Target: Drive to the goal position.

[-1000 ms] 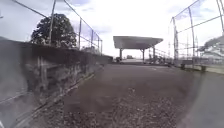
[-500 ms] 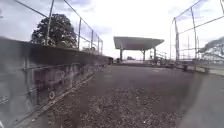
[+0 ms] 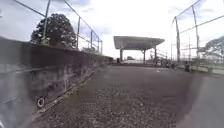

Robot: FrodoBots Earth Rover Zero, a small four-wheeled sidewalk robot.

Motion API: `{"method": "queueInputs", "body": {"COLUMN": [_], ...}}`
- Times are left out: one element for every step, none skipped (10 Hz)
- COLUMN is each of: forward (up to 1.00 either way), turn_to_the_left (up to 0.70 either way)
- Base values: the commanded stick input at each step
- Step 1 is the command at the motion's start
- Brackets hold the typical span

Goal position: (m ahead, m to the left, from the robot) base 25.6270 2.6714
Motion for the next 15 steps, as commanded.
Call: {"method": "queueInputs", "body": {"forward": [0.50,0.50,0.50,0.50,0.50,0.50,0.50,0.50,0.50,0.50,0.50,0.50,0.50,0.50,0.50], "turn_to_the_left": [0.00,0.00,0.00,0.00,0.00,0.00,0.00,0.00,0.00,0.00,0.00,0.00,0.00,-0.20,-0.42]}}
